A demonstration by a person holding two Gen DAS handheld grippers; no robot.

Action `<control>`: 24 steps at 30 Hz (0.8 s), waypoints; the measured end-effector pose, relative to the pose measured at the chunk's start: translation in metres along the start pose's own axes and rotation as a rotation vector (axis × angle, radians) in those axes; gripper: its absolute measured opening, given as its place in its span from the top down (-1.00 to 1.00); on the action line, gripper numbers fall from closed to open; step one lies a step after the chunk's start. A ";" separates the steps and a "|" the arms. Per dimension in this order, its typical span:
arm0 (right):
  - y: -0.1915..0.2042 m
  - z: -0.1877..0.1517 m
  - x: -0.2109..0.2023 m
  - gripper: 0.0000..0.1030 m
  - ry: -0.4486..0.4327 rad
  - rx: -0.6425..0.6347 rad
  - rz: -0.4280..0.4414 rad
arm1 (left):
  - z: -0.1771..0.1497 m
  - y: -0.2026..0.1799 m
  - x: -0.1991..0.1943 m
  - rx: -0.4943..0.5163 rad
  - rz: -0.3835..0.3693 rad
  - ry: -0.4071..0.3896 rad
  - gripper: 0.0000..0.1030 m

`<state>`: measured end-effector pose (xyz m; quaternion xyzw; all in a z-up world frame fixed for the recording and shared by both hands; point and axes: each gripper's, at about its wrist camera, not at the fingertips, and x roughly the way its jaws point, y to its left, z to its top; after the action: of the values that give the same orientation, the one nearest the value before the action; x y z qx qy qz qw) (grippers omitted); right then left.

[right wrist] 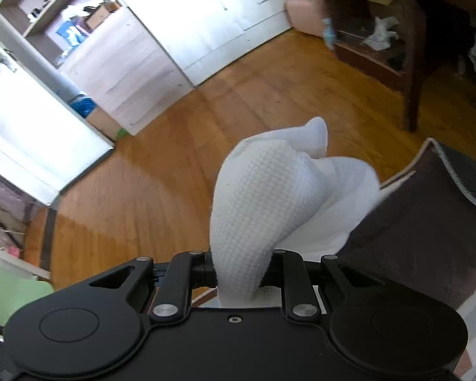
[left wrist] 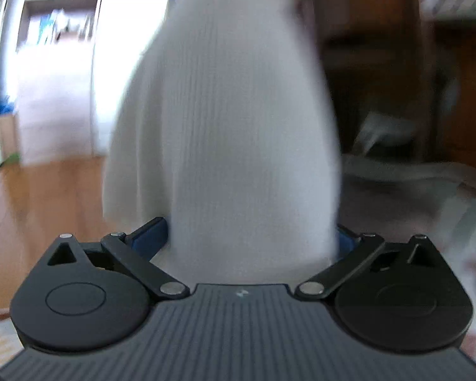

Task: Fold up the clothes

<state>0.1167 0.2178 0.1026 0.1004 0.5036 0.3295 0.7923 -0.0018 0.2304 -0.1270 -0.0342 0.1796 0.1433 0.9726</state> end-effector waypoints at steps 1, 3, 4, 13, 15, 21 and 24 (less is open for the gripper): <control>-0.001 0.000 0.000 0.57 0.005 -0.001 0.012 | -0.001 0.007 0.004 -0.022 -0.014 -0.004 -0.58; -0.010 0.002 0.003 0.57 0.016 0.008 0.025 | 0.003 0.024 0.010 -0.070 -0.038 0.007 0.53; -0.017 0.004 0.006 0.57 0.025 0.017 0.028 | 0.006 0.032 0.012 -0.075 -0.032 0.020 0.64; -0.121 0.098 0.048 0.58 -0.077 -0.077 0.128 | 0.111 0.056 0.052 0.240 0.106 -0.088 0.71; -0.137 0.104 0.022 0.58 -0.196 -0.162 0.190 | 0.131 0.045 0.049 0.243 0.085 -0.167 0.71; -0.237 0.030 -0.039 0.57 -0.245 -0.201 0.279 | 0.061 -0.020 0.061 0.327 -0.127 -0.082 0.70; -0.306 -0.034 -0.018 0.56 -0.169 -0.123 0.101 | -0.003 -0.061 0.075 0.423 -0.226 0.063 0.70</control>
<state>0.2110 -0.0325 -0.0501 0.1045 0.4084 0.3897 0.8188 0.0826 0.1919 -0.1557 0.1461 0.2308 -0.0085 0.9619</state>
